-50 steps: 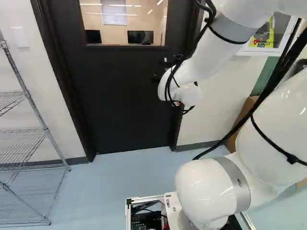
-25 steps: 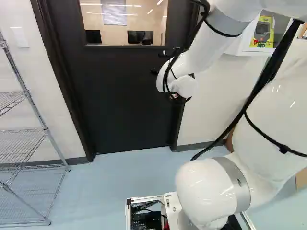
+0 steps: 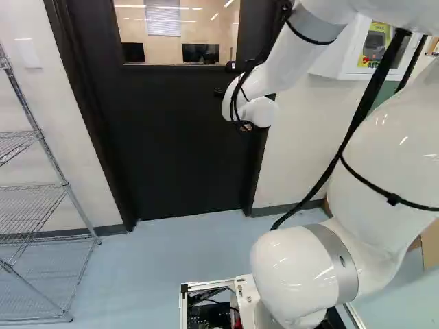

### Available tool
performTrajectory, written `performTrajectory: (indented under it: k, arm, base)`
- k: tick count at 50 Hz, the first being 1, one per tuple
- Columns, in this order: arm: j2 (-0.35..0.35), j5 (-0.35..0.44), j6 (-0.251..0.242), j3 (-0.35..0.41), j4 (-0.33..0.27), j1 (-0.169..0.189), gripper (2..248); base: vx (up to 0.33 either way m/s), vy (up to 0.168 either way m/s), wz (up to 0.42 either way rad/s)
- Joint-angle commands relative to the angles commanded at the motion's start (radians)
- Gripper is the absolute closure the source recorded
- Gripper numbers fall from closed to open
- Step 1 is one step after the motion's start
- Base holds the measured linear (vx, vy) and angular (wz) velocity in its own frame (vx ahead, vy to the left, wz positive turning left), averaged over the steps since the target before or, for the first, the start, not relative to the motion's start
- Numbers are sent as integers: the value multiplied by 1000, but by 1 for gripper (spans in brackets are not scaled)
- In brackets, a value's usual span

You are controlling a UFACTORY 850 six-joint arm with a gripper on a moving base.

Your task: Open the door and move inside

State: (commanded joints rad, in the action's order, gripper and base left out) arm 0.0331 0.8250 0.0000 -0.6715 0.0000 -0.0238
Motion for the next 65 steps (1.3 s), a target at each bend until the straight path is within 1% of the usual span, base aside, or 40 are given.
performTrajectory:
  k: [36,51,65]
  arm:
    - [-115,-205,0,-195,0,1,3]
    - [-186,-220,0,-258,0,-4,3]
    - [-219,-220,0,-263,0,-5,3]
  base:
    - [0,0,0]
    - [0,0,0]
    - [0,0,0]
